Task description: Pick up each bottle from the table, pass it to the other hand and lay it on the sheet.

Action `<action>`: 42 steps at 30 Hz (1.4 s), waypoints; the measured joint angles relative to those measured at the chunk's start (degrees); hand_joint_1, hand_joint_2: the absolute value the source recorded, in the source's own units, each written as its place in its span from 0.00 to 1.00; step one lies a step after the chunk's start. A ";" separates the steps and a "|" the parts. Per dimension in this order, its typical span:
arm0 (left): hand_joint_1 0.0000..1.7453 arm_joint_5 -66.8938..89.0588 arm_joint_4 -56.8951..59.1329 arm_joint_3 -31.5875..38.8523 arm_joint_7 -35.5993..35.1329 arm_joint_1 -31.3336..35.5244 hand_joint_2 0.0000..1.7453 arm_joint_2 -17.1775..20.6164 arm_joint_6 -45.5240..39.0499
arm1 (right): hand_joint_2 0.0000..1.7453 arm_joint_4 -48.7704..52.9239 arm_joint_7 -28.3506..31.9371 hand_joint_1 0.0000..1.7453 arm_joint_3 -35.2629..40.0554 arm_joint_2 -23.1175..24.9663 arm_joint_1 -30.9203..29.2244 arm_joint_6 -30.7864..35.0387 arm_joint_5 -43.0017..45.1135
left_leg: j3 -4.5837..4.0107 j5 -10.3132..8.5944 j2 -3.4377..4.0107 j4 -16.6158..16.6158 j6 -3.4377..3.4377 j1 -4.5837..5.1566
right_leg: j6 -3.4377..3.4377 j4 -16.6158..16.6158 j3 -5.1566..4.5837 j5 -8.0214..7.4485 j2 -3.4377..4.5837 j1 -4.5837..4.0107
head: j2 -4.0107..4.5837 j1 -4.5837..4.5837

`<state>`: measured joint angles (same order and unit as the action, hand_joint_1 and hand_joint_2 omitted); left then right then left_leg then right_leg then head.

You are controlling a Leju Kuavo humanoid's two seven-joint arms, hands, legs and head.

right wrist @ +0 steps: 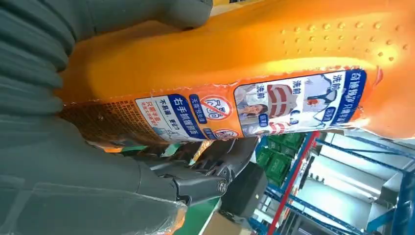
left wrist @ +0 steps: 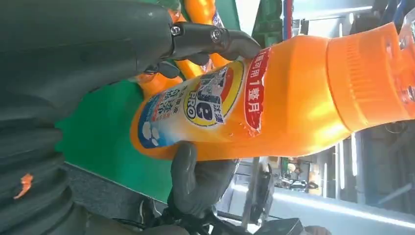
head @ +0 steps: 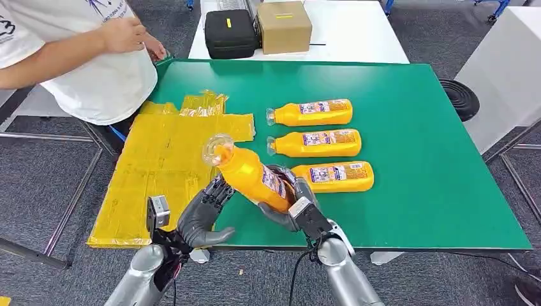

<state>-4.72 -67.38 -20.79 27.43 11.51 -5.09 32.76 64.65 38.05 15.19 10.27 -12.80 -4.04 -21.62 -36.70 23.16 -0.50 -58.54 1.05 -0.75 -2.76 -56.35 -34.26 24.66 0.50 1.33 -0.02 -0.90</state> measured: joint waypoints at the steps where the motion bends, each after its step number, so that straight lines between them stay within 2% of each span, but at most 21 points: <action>1: 0.00 0.00 0.04 -0.02 0.02 0.03 1.00 0.02 0.02 | 1.00 -0.09 0.00 1.00 0.00 0.00 -0.01 0.02 0.00 | 0.00 0.00 0.00 0.00 0.00 0.00 | 0.00 0.00 0.00 0.00 0.00 0.00 | 0.00 0.00; 12: 0.00 0.44 0.74 -0.52 0.31 1.68 1.00 0.09 -1.10 | 1.00 -2.36 0.00 1.00 0.07 0.70 -0.90 0.11 -0.13 | 0.00 0.00 0.00 0.00 0.00 0.00 | 0.00 0.00 -0.01 0.00 0.00 0.00 | 0.00 0.00; 17: 0.00 5.53 1.68 0.31 -1.62 4.31 1.00 -0.24 -15.13 | 1.00 -4.79 -0.04 1.00 2.14 1.27 -0.94 0.07 -1.62 | -0.01 -0.01 0.00 0.00 0.00 -0.02 | 0.00 -0.01 -0.02 0.00 0.00 -0.02 | 0.00 -0.02; 26: 0.00 6.60 4.28 1.33 -1.64 6.98 1.00 -0.79 -17.31 | 1.00 -7.59 -0.22 1.00 3.80 1.75 -1.99 0.28 -1.42 | -0.02 -0.01 -0.01 0.00 0.00 -0.02 | 0.00 -0.01 -0.04 0.00 -0.01 0.00 | 0.00 0.00; 37: 0.00 6.97 5.55 2.75 -1.14 6.98 1.00 -1.64 -20.02 | 1.00 -10.73 -1.18 1.00 5.94 2.43 -3.76 -0.07 -0.70 | -0.02 -0.01 0.00 0.00 -0.01 -0.02 | 0.00 -0.02 -0.04 0.00 -0.01 -0.01 | 0.00 0.00; 42: 0.00 5.49 5.70 2.82 -0.81 6.88 1.00 -1.66 -18.64 | 1.00 -11.41 -1.22 1.00 6.73 2.45 -4.21 -0.22 -0.37 | -0.03 -0.01 0.00 0.00 0.00 -0.02 | 0.00 -0.02 -0.04 0.00 0.00 0.00 | 0.00 0.00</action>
<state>0.76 -61.68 -17.97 26.62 18.39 -6.75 14.12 53.24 36.83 21.92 12.72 -17.02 -4.26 -21.99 -36.73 23.15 -0.50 -58.55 1.04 -0.77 -2.76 -56.36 -34.31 24.66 0.49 1.32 -0.02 -0.90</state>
